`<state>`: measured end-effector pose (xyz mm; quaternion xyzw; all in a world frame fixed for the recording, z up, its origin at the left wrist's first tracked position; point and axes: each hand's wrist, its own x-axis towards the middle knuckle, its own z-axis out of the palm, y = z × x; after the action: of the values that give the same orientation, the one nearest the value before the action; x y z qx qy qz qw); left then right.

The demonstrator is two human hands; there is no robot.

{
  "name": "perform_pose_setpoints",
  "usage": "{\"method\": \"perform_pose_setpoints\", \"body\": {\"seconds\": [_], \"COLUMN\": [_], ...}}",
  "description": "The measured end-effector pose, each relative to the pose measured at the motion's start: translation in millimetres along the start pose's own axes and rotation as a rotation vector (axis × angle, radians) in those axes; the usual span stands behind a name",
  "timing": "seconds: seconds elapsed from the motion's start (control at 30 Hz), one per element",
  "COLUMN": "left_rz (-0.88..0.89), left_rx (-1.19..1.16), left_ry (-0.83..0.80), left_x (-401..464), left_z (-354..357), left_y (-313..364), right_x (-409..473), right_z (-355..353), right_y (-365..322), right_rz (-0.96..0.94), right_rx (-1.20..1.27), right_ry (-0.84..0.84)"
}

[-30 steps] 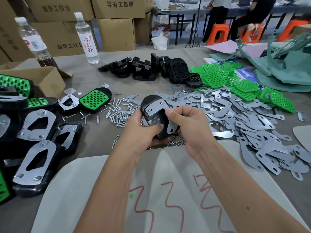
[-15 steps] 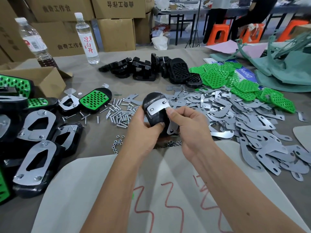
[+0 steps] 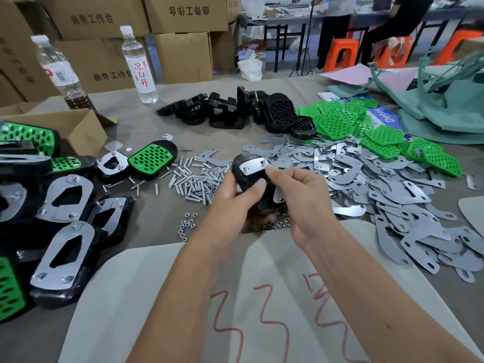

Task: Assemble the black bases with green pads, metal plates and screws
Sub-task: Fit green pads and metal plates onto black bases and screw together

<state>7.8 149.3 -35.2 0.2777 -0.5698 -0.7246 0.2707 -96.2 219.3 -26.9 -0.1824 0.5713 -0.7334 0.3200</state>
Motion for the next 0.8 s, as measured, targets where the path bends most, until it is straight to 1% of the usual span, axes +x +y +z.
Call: {"method": "perform_pose_setpoints", "body": {"seconds": [0.07,0.2,0.3,0.37,0.5,0.57,0.8], "left_rz": [0.000,0.105,0.153,0.154,0.019,-0.011,0.041], "left_rx": [0.036,0.250,0.304,0.301,0.135,0.119,0.132], "left_ry": [0.091,0.283,0.327,0.293,0.117,0.067,0.068], "left_x": [2.1,6.0,5.1,4.7,4.1,3.9,1.5], "left_z": [-0.8,-0.9,-2.2,-4.8,-8.5,-8.7,-6.0], "left_y": [1.6,2.8,5.0,3.6,2.9,4.6,1.3], "right_x": [0.0,-3.2,-6.2,-7.5,-7.8,-8.0,-6.8], "right_z": [1.0,0.0,-1.3,-0.4,0.1,1.1,4.4], "right_y": [0.1,-0.7,-2.8,-3.5,-4.0,-2.7,5.0], "right_rz": [-0.021,-0.019,0.019,0.032,0.040,0.021,-0.009], "right_rx": [-0.074,-0.224,-0.128,-0.081,0.019,0.017,-0.001], "right_ry": [-0.025,-0.142,-0.215,-0.211,-0.116,-0.089,-0.027]}}
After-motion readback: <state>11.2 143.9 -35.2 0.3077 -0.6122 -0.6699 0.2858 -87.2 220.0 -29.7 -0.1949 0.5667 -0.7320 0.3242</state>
